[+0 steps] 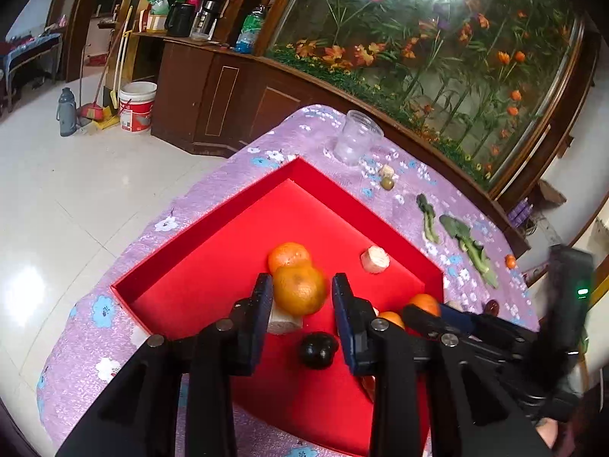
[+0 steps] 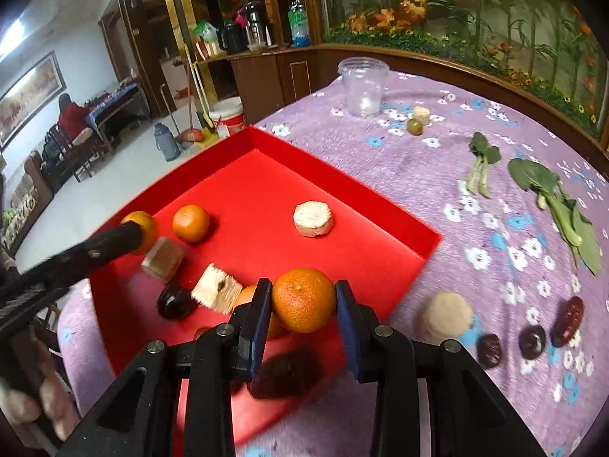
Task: Organize fruits
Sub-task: 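Carry both oranges over the red tray and release them, then raise both open grippers and return them toward the remaining fruit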
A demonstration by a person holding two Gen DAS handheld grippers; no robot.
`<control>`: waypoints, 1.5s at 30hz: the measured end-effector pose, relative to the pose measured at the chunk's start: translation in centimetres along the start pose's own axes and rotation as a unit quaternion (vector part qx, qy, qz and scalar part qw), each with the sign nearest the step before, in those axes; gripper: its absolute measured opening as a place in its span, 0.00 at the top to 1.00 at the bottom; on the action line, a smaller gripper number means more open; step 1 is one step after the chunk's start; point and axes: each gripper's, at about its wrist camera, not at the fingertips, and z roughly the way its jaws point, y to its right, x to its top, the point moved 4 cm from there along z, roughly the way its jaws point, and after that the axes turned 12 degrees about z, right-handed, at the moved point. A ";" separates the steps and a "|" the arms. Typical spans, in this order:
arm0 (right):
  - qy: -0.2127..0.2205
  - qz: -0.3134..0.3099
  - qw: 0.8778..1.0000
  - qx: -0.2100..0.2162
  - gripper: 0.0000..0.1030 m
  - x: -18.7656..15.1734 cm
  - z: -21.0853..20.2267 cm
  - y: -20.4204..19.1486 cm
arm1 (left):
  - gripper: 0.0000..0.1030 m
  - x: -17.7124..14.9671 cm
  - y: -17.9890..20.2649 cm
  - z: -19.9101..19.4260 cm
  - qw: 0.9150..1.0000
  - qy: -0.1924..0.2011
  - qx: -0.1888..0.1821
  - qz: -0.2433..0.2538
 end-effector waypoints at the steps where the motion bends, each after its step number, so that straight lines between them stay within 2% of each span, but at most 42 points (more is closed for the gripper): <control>1: 0.006 0.000 1.000 -0.002 0.64 0.1 0.0 -0.1 | 0.64 0.1 -0.1 -0.1 1.000 0.002 -0.003 -0.003; 4: 0.007 0.002 1.000 -0.002 0.63 0.3 0.2 -0.3 | 0.51 0.3 -0.5 -0.6 1.000 0.011 -0.010 -0.016; 6: 0.010 0.002 1.000 -0.004 0.63 0.4 0.0 -0.3 | 0.49 0.4 -0.6 -0.9 1.000 0.013 -0.013 -0.022; 9: 0.022 0.012 1.000 0.001 0.56 0.7 -0.9 0.0 | 0.44 0.5 -0.4 -1.1 0.999 0.014 -0.016 -0.028; 15: 0.047 0.045 0.998 0.018 0.53 0.9 -4.3 1.9 | 0.41 0.6 0.7 -1.7 1.000 0.015 -0.018 -0.017; 19: 0.066 0.085 0.994 0.022 0.48 0.1 -7.3 5.3 | 0.37 0.7 2.5 -2.3 1.000 0.016 -0.021 0.000; 25: 0.082 0.143 0.986 -0.007 0.43 -2.5 -10.9 11.8 | 0.37 0.5 5.5 -2.7 0.999 0.009 -0.035 0.025; 29: 0.082 0.185 0.979 -0.037 0.41 -5.2 -12.5 16.6 | 0.36 0.2 8.3 -2.4 0.998 -0.001 -0.046 0.050; 35: 0.079 0.236 0.968 -0.036 0.41 -7.9 -13.6 21.1 | 0.36 -0.6 12.9 -1.4 0.993 -0.023 -0.059 0.102; 41: 0.088 0.241 0.966 -0.026 0.39 -8.4 -14.3 22.2 | 0.36 -2.0 17.3 0.1 0.985 -0.048 -0.056 0.156; 45: 0.090 0.234 0.968 -0.029 0.38 -8.9 -14.0 22.2 | 0.36 -3.0 19.7 0.6 0.977 -0.049 -0.024 0.208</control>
